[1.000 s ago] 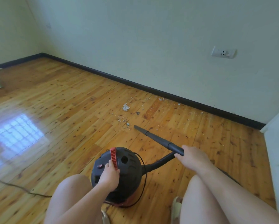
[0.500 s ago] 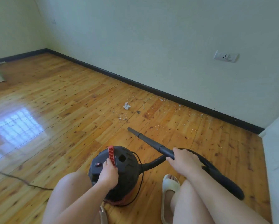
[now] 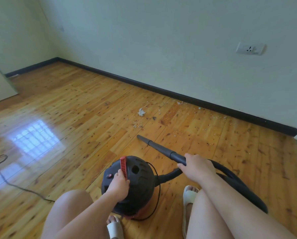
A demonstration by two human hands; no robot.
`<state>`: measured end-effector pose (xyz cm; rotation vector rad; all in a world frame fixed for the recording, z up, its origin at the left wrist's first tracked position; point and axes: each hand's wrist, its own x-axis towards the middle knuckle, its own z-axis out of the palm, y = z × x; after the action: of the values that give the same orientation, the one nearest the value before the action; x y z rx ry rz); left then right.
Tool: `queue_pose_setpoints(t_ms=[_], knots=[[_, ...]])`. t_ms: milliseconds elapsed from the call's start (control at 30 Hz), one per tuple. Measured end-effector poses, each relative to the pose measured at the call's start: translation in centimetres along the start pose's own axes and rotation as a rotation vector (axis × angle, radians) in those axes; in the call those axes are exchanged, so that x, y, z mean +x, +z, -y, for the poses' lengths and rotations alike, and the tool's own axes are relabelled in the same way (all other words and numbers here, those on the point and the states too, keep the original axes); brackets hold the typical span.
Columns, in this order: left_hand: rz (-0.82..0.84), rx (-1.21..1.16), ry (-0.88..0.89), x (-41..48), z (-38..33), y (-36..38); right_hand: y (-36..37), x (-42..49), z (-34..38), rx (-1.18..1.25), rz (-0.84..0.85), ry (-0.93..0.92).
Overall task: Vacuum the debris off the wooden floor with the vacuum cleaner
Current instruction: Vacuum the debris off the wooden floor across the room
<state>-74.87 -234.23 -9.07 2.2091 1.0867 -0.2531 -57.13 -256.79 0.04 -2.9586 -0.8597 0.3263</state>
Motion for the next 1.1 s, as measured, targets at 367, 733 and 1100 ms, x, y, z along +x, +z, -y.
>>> queue_pose_setpoints(t_ms=[367, 733, 1100], knots=[[-0.042, 0.014, 0.012, 3.8, -0.6, -1.2, 0.1, 4.2, 2.3, -0.034, -0.022, 0.122], [-0.038, -0.012, 0.018, 5.6, -0.9, -2.5, -0.9, 6.4, 2.1, 0.010, 0.042, 0.006], [-0.066, -0.049, 0.003, 6.6, -1.4, -3.1, -0.8, 8.5, 3.2, -0.039, 0.051, -0.111]])
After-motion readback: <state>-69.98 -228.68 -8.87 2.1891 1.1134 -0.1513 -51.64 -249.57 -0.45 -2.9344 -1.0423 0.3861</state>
